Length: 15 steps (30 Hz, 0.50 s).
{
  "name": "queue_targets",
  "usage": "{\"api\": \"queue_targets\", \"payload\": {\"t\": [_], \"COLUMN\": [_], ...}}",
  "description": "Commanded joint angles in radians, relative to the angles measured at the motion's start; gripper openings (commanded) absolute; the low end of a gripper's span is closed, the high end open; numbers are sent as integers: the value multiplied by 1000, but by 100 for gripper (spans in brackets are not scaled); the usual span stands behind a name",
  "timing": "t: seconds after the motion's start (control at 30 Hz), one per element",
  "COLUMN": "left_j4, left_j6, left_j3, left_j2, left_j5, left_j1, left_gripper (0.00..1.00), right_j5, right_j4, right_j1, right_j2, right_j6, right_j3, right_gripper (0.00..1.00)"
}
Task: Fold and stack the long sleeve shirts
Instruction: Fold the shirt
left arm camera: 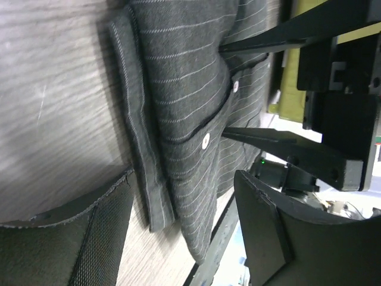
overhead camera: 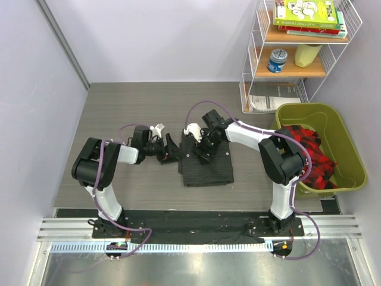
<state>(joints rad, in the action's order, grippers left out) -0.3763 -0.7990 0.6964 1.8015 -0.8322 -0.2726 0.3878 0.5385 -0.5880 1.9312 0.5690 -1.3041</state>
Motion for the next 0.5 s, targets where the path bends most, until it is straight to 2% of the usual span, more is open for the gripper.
{"api": "queue_targets", "payload": {"t": [0.0, 0.27, 0.47], "left_j4": [-78, -202, -231], "left_j6": [-20, -95, -131], "left_j3": [-11, 9, 25], "left_j2": [84, 182, 225], "left_j5": [51, 5, 19], "left_j1": [1, -2, -22], "left_gripper": [69, 66, 59], "right_j5": [-10, -10, -18], "right_j4": [-22, -21, -23], "right_j1": [-6, -6, -6], "right_j2": [37, 45, 66], "right_j6": [-1, -12, -24], "right_j3": [-12, -17, -34], "right_gripper": [78, 78, 78]}}
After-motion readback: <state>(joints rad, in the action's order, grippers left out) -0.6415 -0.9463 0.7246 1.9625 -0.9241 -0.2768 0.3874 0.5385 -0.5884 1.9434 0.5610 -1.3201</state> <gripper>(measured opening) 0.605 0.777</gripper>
